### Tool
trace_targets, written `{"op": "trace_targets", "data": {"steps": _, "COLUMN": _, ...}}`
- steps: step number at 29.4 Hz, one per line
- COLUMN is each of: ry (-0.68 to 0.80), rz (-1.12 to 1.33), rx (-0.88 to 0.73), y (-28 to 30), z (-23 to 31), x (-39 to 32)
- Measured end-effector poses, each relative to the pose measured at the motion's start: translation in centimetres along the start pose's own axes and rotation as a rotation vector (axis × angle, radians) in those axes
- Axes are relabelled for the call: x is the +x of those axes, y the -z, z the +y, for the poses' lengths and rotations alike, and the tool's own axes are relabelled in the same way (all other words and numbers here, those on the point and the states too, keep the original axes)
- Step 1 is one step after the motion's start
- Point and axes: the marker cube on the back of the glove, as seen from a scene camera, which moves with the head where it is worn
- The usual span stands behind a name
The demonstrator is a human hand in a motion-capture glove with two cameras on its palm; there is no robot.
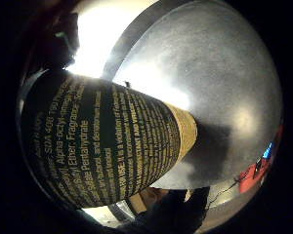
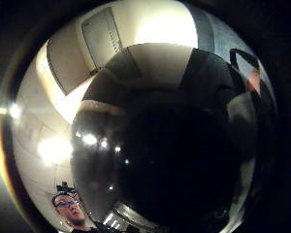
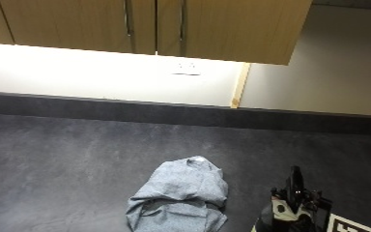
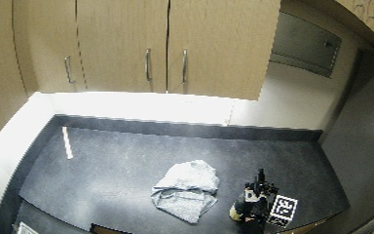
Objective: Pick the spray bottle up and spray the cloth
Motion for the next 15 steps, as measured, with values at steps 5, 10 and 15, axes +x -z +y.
{"op": "trace_targets", "data": {"steps": 5, "ry": 0.015, "rz": 0.030, "rx": 0.024, "y": 0.4, "z": -0.6, "x": 1.0}}
{"op": "trace_targets", "data": {"steps": 10, "ry": 0.018, "rz": 0.024, "rx": 0.030, "y": 1.1, "z": -0.8, "x": -0.4}}
{"op": "trace_targets", "data": {"steps": 15, "ry": 0.040, "rz": 0.013, "rx": 0.022, "y": 2.1, "z": -1.7, "x": -4.4}}
